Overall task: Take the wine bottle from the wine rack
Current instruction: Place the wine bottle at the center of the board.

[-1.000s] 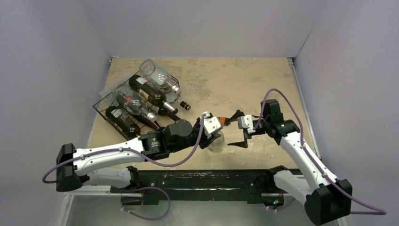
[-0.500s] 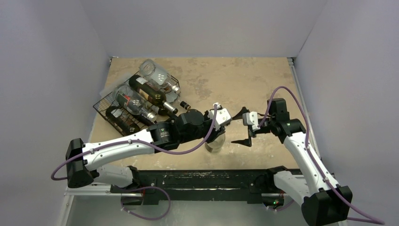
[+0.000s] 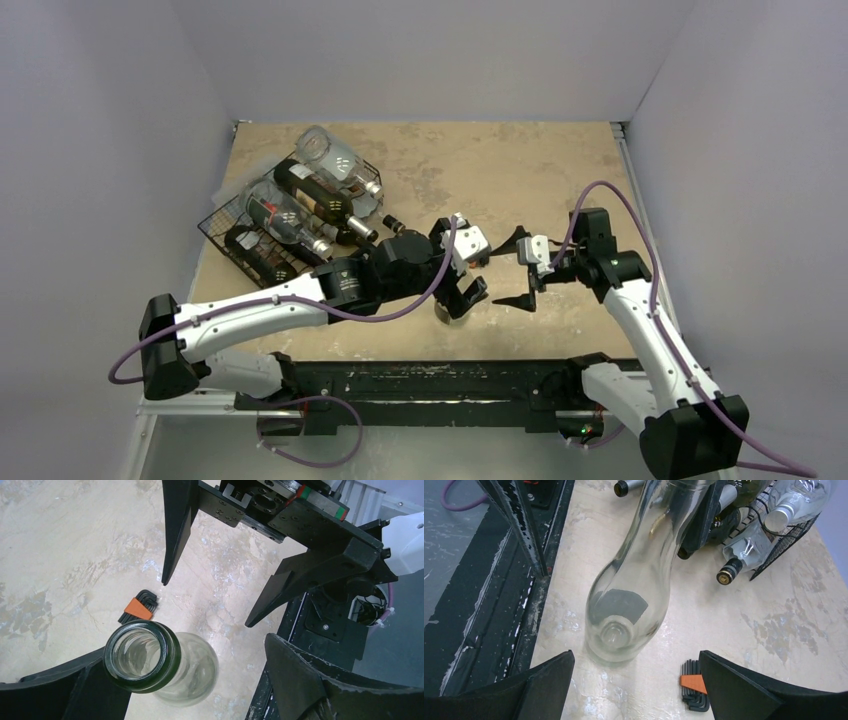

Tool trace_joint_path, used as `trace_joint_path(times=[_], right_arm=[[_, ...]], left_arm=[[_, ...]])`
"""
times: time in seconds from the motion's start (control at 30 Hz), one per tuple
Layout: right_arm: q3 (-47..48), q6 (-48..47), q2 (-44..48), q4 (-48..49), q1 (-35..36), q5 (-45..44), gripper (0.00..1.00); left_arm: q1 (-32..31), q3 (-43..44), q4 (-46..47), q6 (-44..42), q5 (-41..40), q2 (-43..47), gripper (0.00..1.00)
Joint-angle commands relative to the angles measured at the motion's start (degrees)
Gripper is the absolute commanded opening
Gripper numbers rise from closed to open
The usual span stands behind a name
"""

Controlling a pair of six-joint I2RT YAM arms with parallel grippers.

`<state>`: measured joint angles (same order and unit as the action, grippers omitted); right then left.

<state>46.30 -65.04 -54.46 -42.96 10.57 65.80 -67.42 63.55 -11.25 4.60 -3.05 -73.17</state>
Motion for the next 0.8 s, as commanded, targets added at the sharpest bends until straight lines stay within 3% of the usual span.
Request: trace_joint_path(times=[0.0,0.23,0.53,0.77], right_arm=[[2.52,-0.62,-0.71,-1.32,-0.32,2.49,0.99],[3.9,1.02,-1.47,-2.04,-0.29,4.2,0.99],[12.31,6.13,-3.4,-6.05,1.51,0.75,0.99],[17.22,18.71,-4.04,-1.75,9.96,-4.73,0.99]], left_arm=[[0.24,1.91,1.67,2.31,2.13,2.72,0.91],[2.62,1.9,-0.68,8.44,-1.0,5.77,0.97],[5.06,-0.37,-1.33,13.5,1.3,13.65,1.0],[5.81,-6.34,-2.11,17.2,0.06,23.46,1.0]])
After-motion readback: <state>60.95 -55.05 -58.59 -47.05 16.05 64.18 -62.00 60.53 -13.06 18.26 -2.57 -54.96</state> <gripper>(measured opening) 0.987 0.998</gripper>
